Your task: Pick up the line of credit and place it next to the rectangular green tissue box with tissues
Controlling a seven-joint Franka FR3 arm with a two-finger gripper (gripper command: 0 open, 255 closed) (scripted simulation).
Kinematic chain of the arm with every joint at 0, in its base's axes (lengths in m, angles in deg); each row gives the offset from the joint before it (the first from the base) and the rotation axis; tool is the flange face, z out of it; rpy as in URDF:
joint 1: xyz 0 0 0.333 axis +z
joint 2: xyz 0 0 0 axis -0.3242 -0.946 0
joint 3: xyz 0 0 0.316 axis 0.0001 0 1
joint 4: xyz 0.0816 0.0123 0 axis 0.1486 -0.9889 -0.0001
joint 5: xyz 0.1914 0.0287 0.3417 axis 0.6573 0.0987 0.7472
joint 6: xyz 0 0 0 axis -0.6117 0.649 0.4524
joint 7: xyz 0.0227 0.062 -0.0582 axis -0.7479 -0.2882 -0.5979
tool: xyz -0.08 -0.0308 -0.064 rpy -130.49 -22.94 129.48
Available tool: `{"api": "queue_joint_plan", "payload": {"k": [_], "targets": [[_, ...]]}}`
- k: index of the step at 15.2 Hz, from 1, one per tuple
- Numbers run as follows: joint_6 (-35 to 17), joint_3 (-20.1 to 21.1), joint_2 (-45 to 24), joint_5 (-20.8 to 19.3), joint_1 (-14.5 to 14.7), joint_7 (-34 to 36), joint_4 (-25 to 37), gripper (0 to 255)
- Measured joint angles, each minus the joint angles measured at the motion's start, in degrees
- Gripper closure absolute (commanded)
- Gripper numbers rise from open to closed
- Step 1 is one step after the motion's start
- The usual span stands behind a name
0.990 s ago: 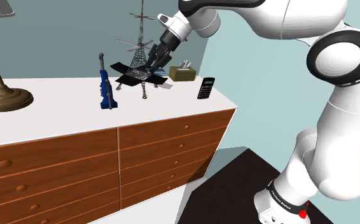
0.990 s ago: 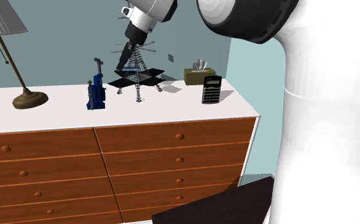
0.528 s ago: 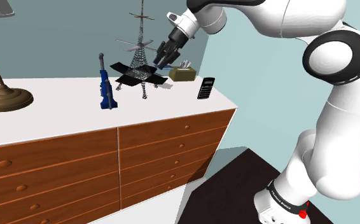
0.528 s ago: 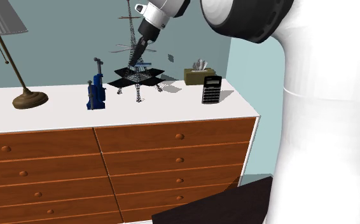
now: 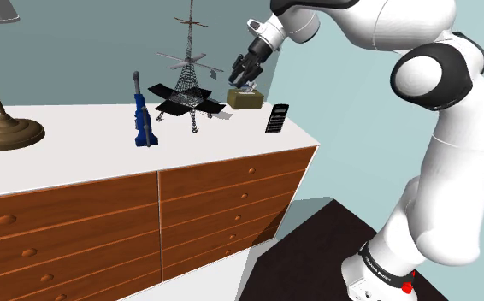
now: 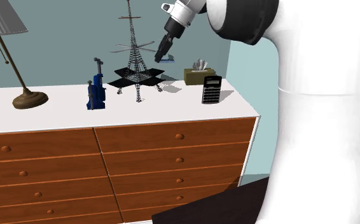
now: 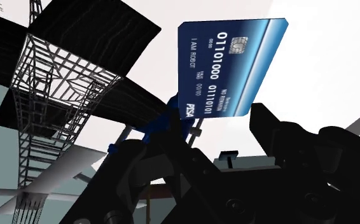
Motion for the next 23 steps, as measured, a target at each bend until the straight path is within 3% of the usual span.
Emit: {"api": "queue_joint_plan", "payload": {"k": [7,14,17,23], "targets": [[8.1,-2.1,-6.3,2.8,-8.7,-6.3,8.7,255],[17.9,-2.6,-16.0,6.7,-20.1,-10.0,23.9,255],[24.7,-1.0,-25.4,10.1,-28.9,-8.7,40.0,255],[20.8,-2.0,-23.3,9.0,-26.9,-13.2,31.6,255]]}}
